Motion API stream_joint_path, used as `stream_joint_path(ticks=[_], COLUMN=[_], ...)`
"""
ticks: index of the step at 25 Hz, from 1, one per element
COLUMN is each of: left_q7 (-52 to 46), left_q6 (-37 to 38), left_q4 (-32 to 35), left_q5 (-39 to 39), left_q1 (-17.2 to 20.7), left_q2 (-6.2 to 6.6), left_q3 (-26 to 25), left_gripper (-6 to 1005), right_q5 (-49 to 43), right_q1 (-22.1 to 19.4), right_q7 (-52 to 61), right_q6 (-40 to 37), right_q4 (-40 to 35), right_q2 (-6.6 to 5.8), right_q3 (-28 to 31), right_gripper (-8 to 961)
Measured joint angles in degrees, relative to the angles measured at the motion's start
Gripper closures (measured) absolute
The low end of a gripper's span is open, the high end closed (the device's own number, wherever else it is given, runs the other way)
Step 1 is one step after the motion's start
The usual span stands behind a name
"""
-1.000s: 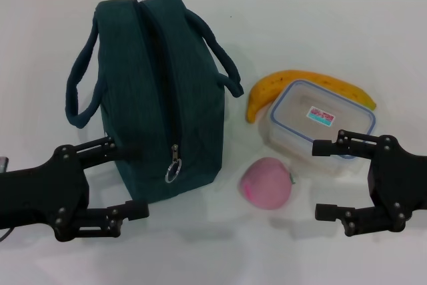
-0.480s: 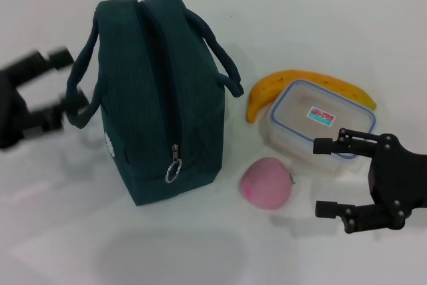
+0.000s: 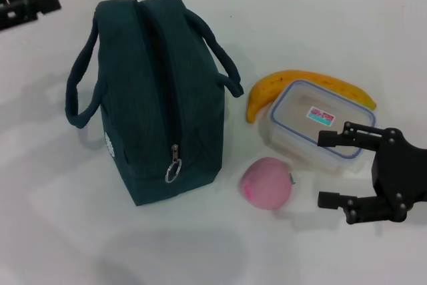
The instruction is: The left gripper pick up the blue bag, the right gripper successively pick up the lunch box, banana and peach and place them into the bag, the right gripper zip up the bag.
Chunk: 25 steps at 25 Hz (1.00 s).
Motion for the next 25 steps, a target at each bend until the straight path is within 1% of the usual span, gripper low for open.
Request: stream_joint_path(ticks=[3, 6, 9, 11, 14, 16, 19, 21, 25], left_q7=[-8.73, -21.62, -30.29, -34.7, -38.86, -40.94, -42.22, -42.28, -42.12], left_q6=[-0.25, -0.55, -0.43, -0.39, -0.57, -0.68, -0.71, -0.72, -0.9], left_q4=[6.76, 15.76, 20.78, 22.98, 24.35, 24.4, 24.0, 23.52, 21.32], left_q5=[2.78, 8.66, 10.72, 10.85, 12.15, 15.08, 19.41, 20.77, 22.34], left_q1=[-0.31, -0.84, -1.17, -1.23, -1.68, -2.96, -5.02, -5.98, -7.33], left_q2=[0.13, -0.08, -0.55, -0.77, -0.94, -1.3, -2.12, -2.54, -2.74], left_q3=[0.03, 0.02, 1.1, 3.54, 6.94, 8.14, 8.7, 8.82, 9.22], left_gripper=[131, 131, 132, 132, 132, 133, 133, 133, 134], right_q5=[0.44, 0.86, 0.9, 0.91, 0.93, 0.94, 0.94, 0.94, 0.94], right_q1=[-0.14, -0.21, -0.19, -0.16, -0.05, 0.07, 0.14, 0.14, 0.15], right_q7=[-0.36, -0.57, -0.71, -0.96, -1.36, -1.39, -1.46, -1.68, -2.09], right_q6=[0.39, 0.71, 1.04, 1.3, 1.39, 1.41, 1.46, 1.59, 2.14], right_q4=[-0.12, -0.15, -0.22, -0.22, -0.15, -0.11, -0.12, -0.18, -0.06], right_q2=[-0.04, -0.03, -0.03, -0.03, -0.03, -0.03, -0.07, -0.08, -0.1], right_q3=[0.5, 0.57, 0.57, 0.57, 0.57, 0.57, 0.56, 0.57, 0.6], right_gripper=[84, 84, 85, 85, 85, 85, 84, 84, 84])
